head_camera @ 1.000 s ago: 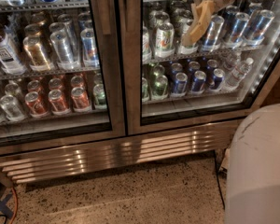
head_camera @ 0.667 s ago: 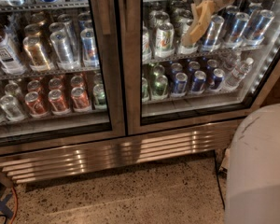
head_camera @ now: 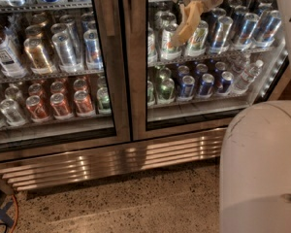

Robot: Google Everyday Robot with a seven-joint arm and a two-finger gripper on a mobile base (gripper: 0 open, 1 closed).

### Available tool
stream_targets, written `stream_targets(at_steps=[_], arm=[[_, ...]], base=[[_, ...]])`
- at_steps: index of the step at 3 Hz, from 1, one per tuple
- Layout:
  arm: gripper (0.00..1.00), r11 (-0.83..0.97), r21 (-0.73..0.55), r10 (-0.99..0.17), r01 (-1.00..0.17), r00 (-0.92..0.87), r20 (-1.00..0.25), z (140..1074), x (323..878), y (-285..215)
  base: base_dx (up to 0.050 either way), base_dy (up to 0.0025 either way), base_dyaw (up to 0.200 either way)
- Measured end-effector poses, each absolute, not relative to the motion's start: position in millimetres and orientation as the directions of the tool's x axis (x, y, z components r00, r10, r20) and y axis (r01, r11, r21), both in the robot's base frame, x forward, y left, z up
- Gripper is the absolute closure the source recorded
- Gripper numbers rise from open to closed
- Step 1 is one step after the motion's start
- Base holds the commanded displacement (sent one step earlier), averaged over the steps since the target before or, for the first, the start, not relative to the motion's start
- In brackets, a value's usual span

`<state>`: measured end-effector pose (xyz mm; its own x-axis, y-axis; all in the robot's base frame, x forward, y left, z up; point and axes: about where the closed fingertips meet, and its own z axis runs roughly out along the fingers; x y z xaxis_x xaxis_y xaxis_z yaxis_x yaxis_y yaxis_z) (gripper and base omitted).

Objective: Open right fridge door

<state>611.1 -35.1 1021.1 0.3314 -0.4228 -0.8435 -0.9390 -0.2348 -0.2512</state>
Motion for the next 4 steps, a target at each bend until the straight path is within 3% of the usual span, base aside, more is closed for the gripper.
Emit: stream_targets(at_steps=[4], arm=[[0.0,-0.308,-0.271,-0.426,-0.912,0.387,-0.818,1024,610,0]], base=[[0.0,0.0,0.0]])
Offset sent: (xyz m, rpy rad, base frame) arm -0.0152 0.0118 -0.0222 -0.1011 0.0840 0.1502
